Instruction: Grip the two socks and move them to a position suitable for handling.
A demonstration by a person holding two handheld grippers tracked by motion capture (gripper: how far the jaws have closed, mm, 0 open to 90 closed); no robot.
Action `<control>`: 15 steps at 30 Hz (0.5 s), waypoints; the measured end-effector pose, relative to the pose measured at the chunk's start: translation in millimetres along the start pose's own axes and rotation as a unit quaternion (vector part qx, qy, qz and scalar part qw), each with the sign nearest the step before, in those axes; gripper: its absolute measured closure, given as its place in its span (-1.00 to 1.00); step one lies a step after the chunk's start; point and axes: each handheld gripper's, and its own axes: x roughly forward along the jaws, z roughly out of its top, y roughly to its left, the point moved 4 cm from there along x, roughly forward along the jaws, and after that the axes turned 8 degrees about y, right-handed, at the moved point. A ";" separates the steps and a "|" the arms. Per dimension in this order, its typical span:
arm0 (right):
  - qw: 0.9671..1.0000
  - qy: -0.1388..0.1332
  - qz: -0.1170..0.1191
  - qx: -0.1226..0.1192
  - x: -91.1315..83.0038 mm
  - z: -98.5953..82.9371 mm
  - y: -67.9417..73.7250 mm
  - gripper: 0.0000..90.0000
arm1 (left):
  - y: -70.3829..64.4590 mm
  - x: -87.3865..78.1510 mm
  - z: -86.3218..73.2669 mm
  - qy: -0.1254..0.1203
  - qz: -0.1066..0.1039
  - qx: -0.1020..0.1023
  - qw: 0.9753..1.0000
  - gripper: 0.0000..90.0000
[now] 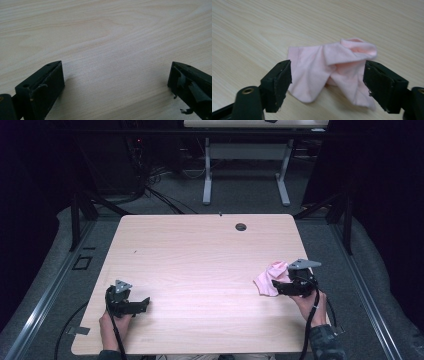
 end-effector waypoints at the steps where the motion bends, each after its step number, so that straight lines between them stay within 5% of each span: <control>1: 1.000 0.000 0.000 0.000 0.0 0.0 0.0 -0.41 | 0.0 0.1 0.0 0.000 0.000 0.000 1.000 -0.99; 9: 0.998 0.052 -0.019 -0.033 28.7 19.8 0.8 -0.11 | 0.0 0.1 0.2 0.000 0.000 0.000 1.000 -0.99; 15: 0.994 0.101 -0.032 -0.018 51.5 15.8 -4.4 0.17 | 0.0 0.1 0.2 0.000 0.000 0.000 1.000 -0.99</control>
